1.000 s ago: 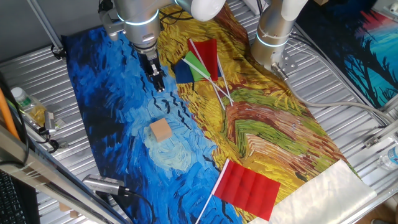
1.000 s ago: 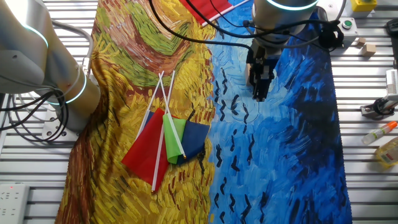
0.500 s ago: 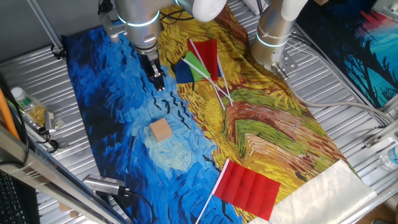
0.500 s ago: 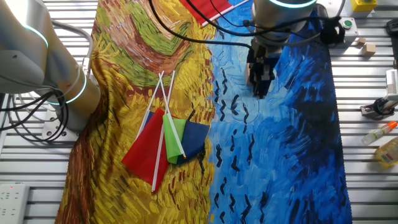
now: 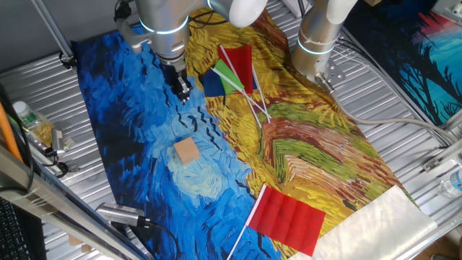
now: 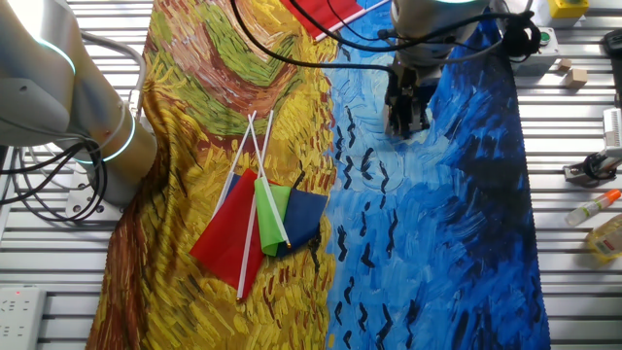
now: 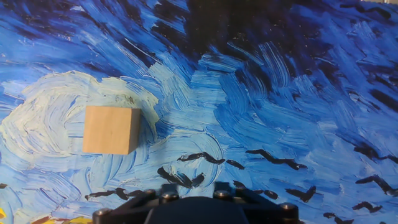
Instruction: Approach and touch the side of the small block
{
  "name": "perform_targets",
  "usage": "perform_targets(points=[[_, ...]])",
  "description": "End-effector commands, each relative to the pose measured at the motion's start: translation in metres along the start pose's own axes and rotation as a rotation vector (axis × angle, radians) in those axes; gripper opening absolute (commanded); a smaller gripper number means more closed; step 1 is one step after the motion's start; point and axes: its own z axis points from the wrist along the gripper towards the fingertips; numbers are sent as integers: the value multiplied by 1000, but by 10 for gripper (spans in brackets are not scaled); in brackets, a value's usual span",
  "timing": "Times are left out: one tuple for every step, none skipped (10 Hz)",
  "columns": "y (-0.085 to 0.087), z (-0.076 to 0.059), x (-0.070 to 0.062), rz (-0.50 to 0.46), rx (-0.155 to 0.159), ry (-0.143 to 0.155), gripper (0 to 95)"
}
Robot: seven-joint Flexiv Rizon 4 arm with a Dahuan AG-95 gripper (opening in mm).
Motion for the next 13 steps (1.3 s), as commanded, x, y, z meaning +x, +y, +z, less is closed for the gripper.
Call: perform_targets(points=[[0, 0, 0, 0, 0, 2, 0], [0, 0, 0, -1, 0, 2, 0], [0, 0, -1, -1, -1, 3, 0], [0, 0, -1, 2, -1, 4, 0], [1, 0, -2, 12, -4, 4, 0], [2, 1, -4, 16, -5, 5, 0], [3, 1, -5, 19, -5, 6, 0], [5, 2, -8, 23, -5, 6, 0], [7, 2, -10, 29, -6, 6, 0], [9, 3, -14, 36, -6, 5, 0], [11, 3, -20, 43, -6, 5, 0], [11, 3, -24, 44, -7, 5, 0], [12, 1, -32, 46, -9, 8, 0]])
